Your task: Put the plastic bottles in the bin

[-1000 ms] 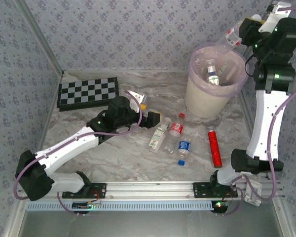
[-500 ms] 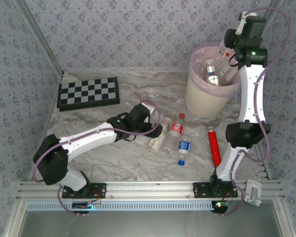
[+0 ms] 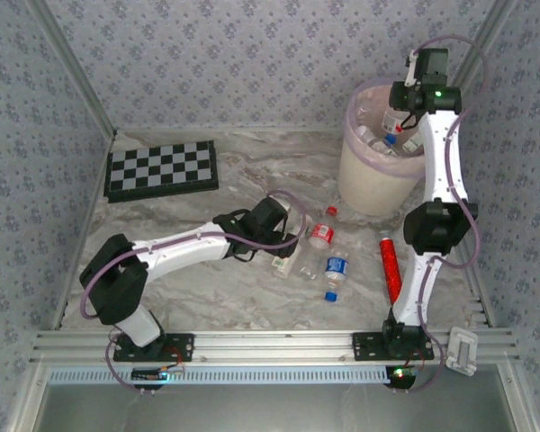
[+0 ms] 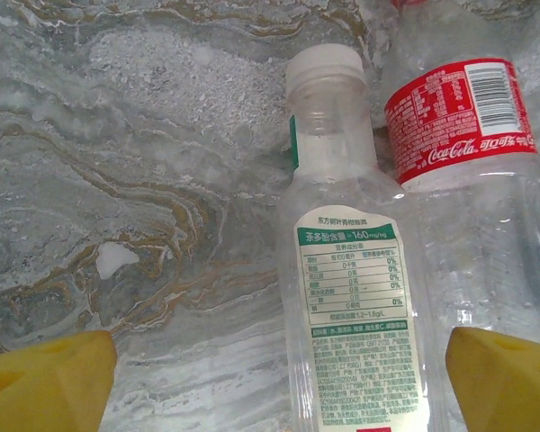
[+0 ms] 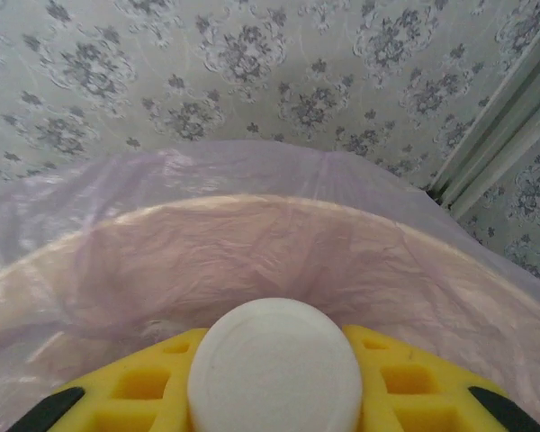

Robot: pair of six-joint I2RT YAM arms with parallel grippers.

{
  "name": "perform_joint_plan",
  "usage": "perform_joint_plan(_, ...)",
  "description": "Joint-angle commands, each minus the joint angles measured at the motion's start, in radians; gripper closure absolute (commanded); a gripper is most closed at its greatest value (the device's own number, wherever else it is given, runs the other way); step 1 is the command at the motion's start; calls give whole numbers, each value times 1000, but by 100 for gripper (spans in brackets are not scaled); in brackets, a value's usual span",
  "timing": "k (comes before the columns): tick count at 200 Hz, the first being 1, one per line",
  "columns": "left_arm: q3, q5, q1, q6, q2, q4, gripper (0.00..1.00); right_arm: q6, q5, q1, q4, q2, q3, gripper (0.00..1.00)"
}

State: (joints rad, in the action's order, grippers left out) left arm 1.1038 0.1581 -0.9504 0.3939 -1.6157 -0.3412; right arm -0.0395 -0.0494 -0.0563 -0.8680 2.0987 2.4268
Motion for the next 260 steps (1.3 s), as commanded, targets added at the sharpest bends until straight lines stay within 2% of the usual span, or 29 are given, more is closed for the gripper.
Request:
perform_joint_plan(1,14,15,-7,10,-17,0,10,-6,20,12,-171,1,-46,100)
perform_joint_plan(91,-38,-12,-11,31,-30,48,12,-95,125,28,-4,-16,-413,100)
perform_joint_plan(134,-59,-96,-27,21,-20,65,8,-128,205,25,-43,-3,-409,95)
perform_joint_plan(147,-62,-111,-35,17,-19,60,7,-134,270,20,-61,-15,-389,92)
perform_joint_plan(167,-62,-117,-51,16,-27,50,7,-173,393,-11,-39,-51,-376,83)
perform_joint_plan(179,-59,-114,-57,17,-38,40,7,-193,405,-16,-37,-83,-373,78)
perform_joint_plan(208,-49,-94,-60,23,-68,19,9,-206,335,-1,-64,-152,-348,56)
perform_joint_plan(244,-27,-62,-65,19,-93,-19,13,-168,221,11,-166,-190,-182,26)
perform_joint_plan(260,-26,-53,-67,22,-99,-23,16,-156,216,7,-202,-195,-98,20)
